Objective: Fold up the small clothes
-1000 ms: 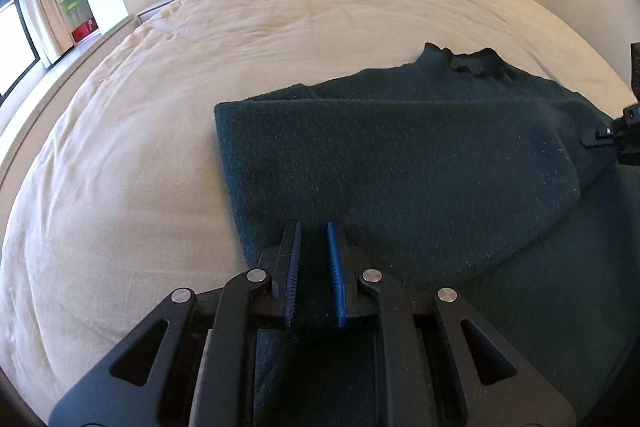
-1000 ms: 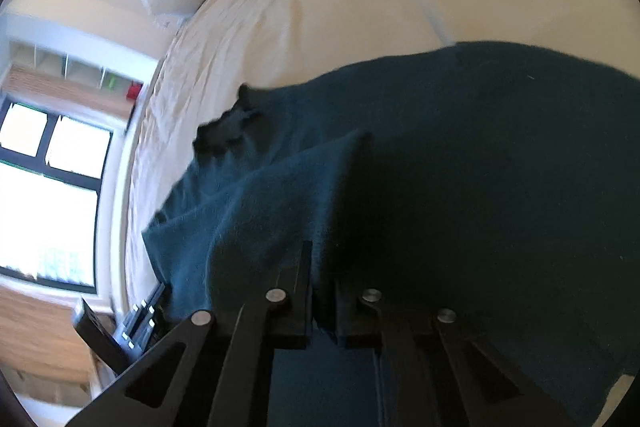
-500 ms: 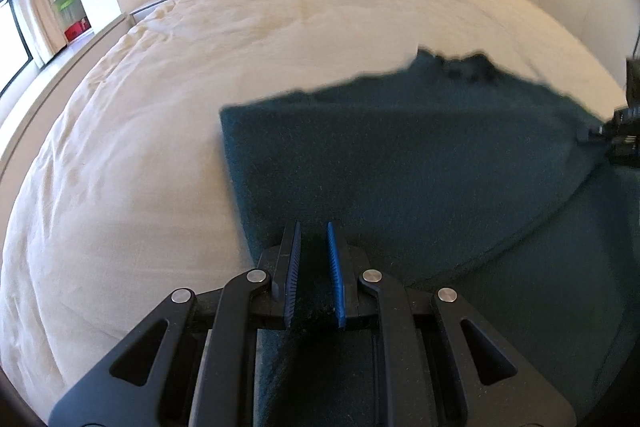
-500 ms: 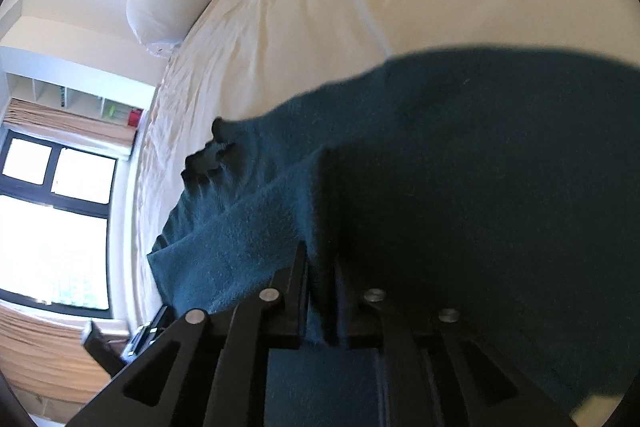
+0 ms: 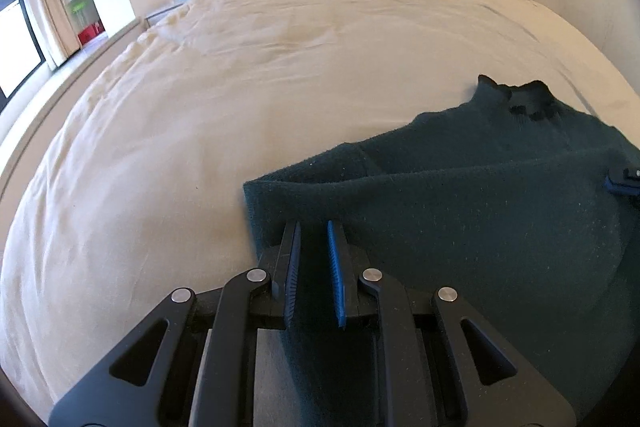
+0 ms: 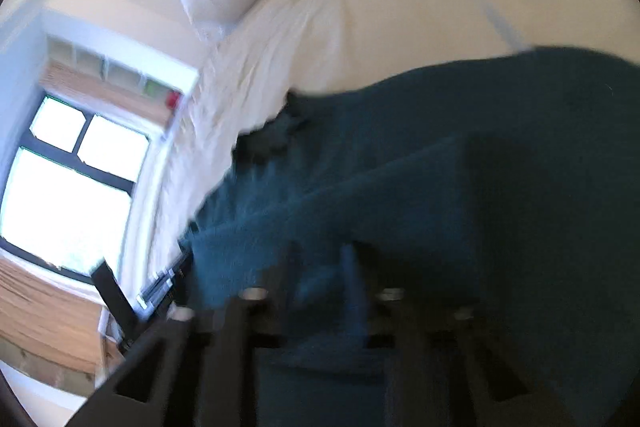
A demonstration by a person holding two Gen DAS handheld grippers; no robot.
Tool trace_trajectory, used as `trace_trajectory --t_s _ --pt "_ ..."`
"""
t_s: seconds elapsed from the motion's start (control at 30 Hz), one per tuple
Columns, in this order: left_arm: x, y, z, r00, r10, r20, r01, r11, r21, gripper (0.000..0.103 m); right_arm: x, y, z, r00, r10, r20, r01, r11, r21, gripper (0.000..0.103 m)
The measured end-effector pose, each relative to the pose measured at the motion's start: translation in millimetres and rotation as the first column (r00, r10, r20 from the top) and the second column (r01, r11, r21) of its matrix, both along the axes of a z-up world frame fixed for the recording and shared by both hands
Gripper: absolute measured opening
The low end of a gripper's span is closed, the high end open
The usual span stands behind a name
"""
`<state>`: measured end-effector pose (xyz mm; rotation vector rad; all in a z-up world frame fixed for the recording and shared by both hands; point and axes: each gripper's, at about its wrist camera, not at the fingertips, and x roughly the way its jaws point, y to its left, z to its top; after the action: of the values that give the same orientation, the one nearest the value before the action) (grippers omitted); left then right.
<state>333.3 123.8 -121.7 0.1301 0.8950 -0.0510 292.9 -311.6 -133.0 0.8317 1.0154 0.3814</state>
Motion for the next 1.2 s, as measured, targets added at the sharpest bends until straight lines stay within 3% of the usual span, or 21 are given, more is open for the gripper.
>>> trace_trajectory --t_s 0.1,0.2,0.27,0.33,0.37,0.47,0.5,0.53,0.6,0.73,0.9,1.03,1.2 --pt "-0.8 8.0 2.8 1.0 0.005 -0.005 -0.006 0.998 -0.056 0.014 -28.4 -60.3 -0.8 0.983 -0.182 0.003 0.182 0.983 0.033 0.007" --pt "-9.3 16.1 13.1 0.999 0.043 -0.018 -0.045 0.992 -0.117 0.014 -69.5 -111.0 12.7 0.938 -0.346 0.012 0.346 0.938 -0.028 0.02" --pt "-23.2 16.6 27.1 0.998 0.059 0.008 -0.056 0.984 -0.17 0.014 -110.3 -147.7 31.4 0.882 -0.465 0.081 0.468 0.883 -0.029 0.055" --pt "-39.8 11.7 40.6 0.998 0.056 0.043 -0.046 0.977 -0.207 0.014 -151.4 -178.0 48.3 0.817 -0.556 0.155 0.568 0.822 -0.049 0.074" --pt "-47.3 7.1 46.3 0.997 0.048 0.056 -0.034 0.975 -0.221 0.014 -164.6 -186.3 51.8 0.801 -0.573 0.174 0.588 0.807 -0.051 0.077" --pt "-69.8 -12.5 63.2 0.995 0.026 0.091 -0.003 0.969 -0.249 0.024 -201.9 -207.6 50.8 0.771 -0.615 0.163 0.63 0.774 -0.06 0.078" --pt "-75.8 -19.0 67.6 0.995 0.019 0.103 0.009 0.966 -0.26 0.043 -210.0 -212.1 49.1 0.766 -0.624 0.156 0.638 0.768 -0.059 0.078" --pt "-83.0 -26.8 73.4 0.992 0.017 0.123 0.017 0.962 -0.272 0.071 -223.6 -220.1 45.5 0.758 -0.635 0.145 0.648 0.759 -0.061 0.08" --pt "-94.5 -42.3 82.8 0.985 0.013 0.173 0.033 0.965 -0.26 0.084 -238.1 -228.3 40.0 0.745 -0.655 0.128 0.664 0.745 -0.055 0.08" --pt "-108.1 -78.7 91.0 0.982 -0.059 0.179 0.106 0.957 -0.27 0.084 -267.7 -243.3 22.1 0.713 -0.697 0.073 0.697 0.716 0.027 0.08" --pt "-121.3 -108.3 100.1 0.981 -0.064 0.182 0.111 0.959 -0.262 0.084 -279.4 -249.5 22.1 0.674 -0.736 0.062 0.733 0.677 0.072 0.08" --pt "-133.8 -126.2 111.9 0.973 -0.084 0.215 0.145 0.947 -0.285 0.084 -301.7 -262.1 28.3 0.594 -0.802 0.063 0.794 0.598 0.108 0.08" --pt "-137.3 -146.2 127.5 0.97 -0.125 0.209 0.187 0.933 -0.309 0.089 -311.9 -270.5 24.5 0.522 -0.853 0.028 0.84 0.52 0.155 0.08"
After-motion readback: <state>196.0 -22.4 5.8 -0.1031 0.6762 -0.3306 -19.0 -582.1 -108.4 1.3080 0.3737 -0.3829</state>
